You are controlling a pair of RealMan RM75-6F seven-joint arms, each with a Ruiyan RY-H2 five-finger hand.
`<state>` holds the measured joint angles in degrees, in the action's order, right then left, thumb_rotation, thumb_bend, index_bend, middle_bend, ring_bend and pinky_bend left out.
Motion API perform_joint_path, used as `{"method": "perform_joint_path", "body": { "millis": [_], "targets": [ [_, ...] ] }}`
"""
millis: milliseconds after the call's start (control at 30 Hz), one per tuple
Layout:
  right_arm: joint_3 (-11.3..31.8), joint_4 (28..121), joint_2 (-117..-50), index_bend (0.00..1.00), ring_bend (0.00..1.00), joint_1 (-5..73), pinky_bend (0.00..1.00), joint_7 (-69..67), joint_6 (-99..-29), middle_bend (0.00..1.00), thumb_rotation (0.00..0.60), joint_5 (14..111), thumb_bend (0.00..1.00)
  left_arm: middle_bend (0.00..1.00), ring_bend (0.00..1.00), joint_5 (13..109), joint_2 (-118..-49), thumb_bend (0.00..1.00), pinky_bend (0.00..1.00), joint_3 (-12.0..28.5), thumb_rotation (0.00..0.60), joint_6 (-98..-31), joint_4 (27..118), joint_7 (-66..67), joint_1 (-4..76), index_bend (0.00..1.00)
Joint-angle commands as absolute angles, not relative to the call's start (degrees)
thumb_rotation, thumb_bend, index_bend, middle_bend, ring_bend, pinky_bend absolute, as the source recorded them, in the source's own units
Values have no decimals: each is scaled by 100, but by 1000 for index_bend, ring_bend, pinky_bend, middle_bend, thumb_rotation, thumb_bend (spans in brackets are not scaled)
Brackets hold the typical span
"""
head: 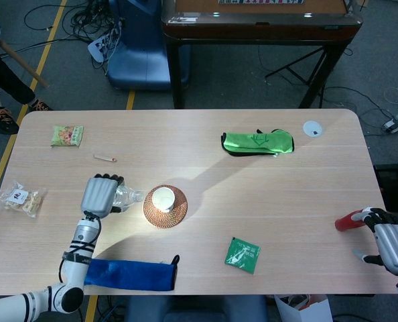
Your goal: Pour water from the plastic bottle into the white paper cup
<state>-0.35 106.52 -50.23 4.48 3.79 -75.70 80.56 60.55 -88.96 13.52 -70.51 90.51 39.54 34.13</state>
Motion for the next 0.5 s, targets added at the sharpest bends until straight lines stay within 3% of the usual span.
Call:
{"method": "perform_joint_path", "body": {
  "millis": [33, 500],
  "targets": [
    [-31, 10652, -5014, 331, 157, 447, 240, 365, -7567, 303, 600, 8049, 131, 809, 550, 5562, -8957, 0, 444, 1377, 600, -7005, 9167, 4616, 3623, 702],
    [-20, 10643, -4965, 331, 157, 450, 241, 247, -7545, 303, 600, 8056, 131, 818, 556, 4435, -9370, 1, 446, 1455, 600, -7509, 9303, 6414, 4192, 707]
  ]
}}
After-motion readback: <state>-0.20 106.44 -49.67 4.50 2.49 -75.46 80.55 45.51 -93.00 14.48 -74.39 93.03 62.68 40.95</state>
